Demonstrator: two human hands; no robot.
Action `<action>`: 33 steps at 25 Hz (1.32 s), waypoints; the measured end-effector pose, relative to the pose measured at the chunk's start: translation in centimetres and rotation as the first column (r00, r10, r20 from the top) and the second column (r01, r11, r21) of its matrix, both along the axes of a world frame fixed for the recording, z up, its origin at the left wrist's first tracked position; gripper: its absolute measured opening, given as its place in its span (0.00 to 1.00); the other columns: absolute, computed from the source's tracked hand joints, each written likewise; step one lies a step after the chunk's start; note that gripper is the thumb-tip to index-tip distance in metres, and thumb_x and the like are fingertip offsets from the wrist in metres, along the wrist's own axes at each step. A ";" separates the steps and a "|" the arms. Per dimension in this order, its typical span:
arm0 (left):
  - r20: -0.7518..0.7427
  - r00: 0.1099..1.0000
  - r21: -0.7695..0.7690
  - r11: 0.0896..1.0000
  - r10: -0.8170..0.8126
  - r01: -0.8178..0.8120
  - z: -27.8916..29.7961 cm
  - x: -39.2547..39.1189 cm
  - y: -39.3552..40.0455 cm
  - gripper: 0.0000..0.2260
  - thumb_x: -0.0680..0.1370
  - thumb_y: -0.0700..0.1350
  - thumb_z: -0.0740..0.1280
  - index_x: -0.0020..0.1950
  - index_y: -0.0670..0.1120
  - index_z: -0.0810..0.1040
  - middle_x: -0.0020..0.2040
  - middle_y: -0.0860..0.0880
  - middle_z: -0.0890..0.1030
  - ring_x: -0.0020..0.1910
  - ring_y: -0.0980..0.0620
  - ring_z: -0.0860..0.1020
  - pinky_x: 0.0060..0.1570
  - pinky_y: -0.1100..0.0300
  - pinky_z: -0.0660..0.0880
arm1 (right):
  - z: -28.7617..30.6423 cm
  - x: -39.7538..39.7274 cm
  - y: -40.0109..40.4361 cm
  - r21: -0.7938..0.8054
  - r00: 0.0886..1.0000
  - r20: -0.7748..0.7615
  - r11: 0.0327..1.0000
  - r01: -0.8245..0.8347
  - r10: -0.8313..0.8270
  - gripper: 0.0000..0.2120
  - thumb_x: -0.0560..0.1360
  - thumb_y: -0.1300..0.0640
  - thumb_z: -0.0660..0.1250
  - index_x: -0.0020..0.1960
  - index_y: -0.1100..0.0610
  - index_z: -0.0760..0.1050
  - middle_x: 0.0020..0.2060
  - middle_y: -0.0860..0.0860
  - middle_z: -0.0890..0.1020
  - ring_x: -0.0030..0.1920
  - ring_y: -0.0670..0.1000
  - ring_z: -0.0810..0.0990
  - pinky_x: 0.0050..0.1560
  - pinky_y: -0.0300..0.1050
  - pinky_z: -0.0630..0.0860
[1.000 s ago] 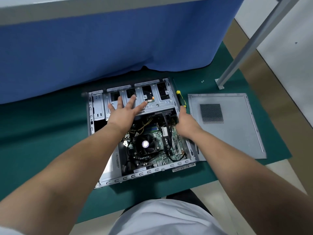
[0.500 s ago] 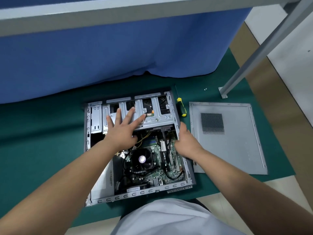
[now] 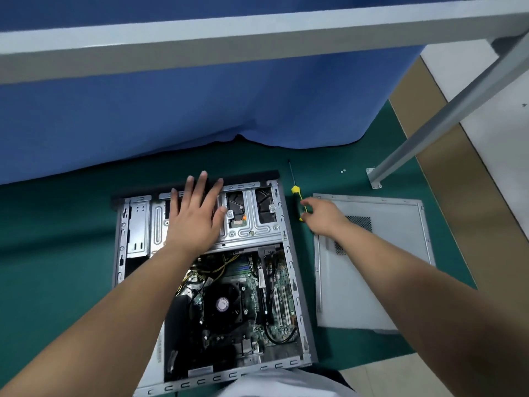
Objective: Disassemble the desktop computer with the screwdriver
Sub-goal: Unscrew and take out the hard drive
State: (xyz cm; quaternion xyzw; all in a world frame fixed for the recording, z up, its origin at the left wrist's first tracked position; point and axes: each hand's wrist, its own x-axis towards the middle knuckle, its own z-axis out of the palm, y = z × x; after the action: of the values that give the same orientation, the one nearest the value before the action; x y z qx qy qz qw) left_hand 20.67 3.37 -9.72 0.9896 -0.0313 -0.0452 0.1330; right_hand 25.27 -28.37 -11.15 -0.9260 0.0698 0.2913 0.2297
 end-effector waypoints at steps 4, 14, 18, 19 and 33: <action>0.090 0.996 0.060 0.998 0.023 -0.028 -1.3 -0.4 -0.2 0.26 0.85 0.61 0.46 0.84 0.60 0.49 0.85 0.53 0.47 0.83 0.51 0.42 0.80 0.40 0.42 | -3.2 2.2 1.0 -0.081 0.995 -0.063 0.993 -0.083 0.078 0.26 0.82 0.54 0.62 0.79 0.49 0.64 0.75 0.61 0.64 0.73 0.62 0.68 0.73 0.50 0.68; 0.128 0.991 0.047 0.998 0.030 -0.037 -2.1 -0.1 -0.1 0.26 0.84 0.61 0.49 0.83 0.61 0.53 0.85 0.54 0.51 0.84 0.52 0.45 0.80 0.42 0.42 | -4.3 1.3 1.1 0.007 0.989 0.075 0.992 0.124 -0.124 0.21 0.75 0.60 0.66 0.66 0.48 0.73 0.63 0.57 0.72 0.59 0.61 0.77 0.60 0.55 0.78; 0.121 0.992 0.017 0.999 0.032 -0.034 -1.5 -0.2 -0.2 0.26 0.84 0.62 0.49 0.83 0.60 0.55 0.84 0.54 0.53 0.84 0.52 0.46 0.80 0.43 0.41 | 0.5 -1.0 2.0 0.374 0.866 0.185 0.848 0.375 -0.464 0.13 0.74 0.57 0.68 0.57 0.46 0.74 0.56 0.49 0.79 0.53 0.55 0.79 0.58 0.54 0.79; 0.117 0.993 -0.002 1.000 0.030 -0.030 -1.3 -0.3 -0.1 0.26 0.84 0.61 0.49 0.83 0.60 0.56 0.84 0.54 0.54 0.84 0.52 0.47 0.80 0.43 0.41 | 2.0 -1.8 2.5 0.466 0.830 0.197 0.794 0.390 -0.523 0.11 0.74 0.55 0.67 0.54 0.44 0.73 0.53 0.46 0.79 0.47 0.54 0.80 0.53 0.54 0.80; 0.315 0.944 -0.189 0.969 -0.094 0.159 2.6 -7.1 0.1 0.18 0.83 0.47 0.55 0.68 0.48 0.79 0.58 0.49 0.85 0.64 0.44 0.78 0.66 0.45 0.71 | 14.9 -7.1 6.8 0.632 0.953 0.279 0.769 -0.091 -0.117 0.13 0.72 0.60 0.69 0.52 0.46 0.75 0.49 0.48 0.86 0.42 0.55 0.86 0.45 0.49 0.83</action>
State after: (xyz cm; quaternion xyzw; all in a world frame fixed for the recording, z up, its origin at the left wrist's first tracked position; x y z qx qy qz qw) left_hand 13.55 3.51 -7.15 0.9608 -0.1197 0.1025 0.2280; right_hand 18.12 -21.58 3.77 -0.8254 -0.0628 0.1508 0.5404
